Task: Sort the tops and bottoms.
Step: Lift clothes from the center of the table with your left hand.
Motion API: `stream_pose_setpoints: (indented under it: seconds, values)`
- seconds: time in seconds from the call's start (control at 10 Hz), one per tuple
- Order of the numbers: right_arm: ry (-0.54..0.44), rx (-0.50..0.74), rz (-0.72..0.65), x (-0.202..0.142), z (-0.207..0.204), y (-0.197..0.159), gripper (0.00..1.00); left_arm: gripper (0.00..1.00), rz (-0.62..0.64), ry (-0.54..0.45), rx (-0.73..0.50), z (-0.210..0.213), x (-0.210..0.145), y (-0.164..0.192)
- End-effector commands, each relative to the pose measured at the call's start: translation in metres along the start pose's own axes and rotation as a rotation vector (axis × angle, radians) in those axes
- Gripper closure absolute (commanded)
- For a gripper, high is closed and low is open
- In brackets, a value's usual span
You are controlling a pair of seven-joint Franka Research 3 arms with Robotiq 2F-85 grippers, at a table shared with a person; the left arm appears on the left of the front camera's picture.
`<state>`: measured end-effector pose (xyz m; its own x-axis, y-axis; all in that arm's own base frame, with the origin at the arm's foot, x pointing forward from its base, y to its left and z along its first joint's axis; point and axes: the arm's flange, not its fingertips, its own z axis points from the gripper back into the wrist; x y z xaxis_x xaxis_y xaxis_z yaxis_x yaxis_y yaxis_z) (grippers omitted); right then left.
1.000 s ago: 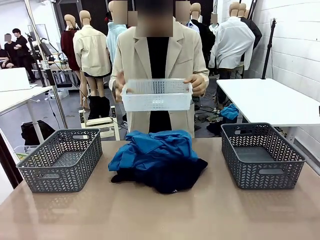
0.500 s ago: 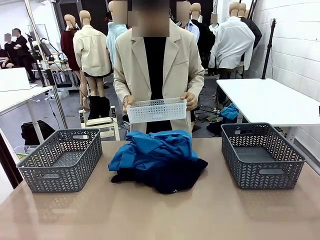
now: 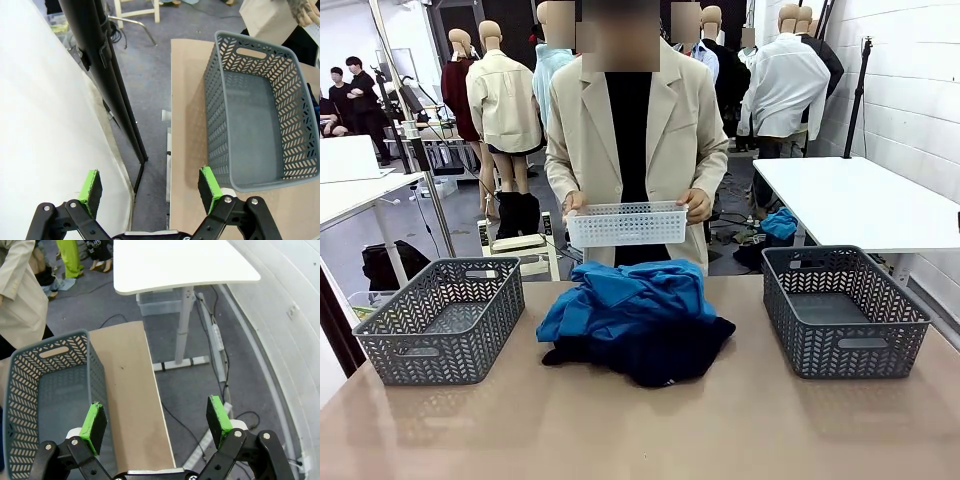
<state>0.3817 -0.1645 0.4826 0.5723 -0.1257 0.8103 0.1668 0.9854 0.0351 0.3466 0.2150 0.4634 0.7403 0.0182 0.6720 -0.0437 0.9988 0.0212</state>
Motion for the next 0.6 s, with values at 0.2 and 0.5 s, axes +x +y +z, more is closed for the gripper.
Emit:
stream_pose_setpoints:
  seconds: [0.2,0.5]
  values:
    - [0.008,0.003,-0.009,-0.0001,0.0015,0.0001,0.00,0.00,0.018,0.002,-0.002,-0.0005,-0.0006,0.0003]
    - [0.008,0.003,-0.009,-0.0001,0.0015,0.0001,0.00,0.00,0.018,0.002,-0.002,-0.0005,-0.0006,0.0003]
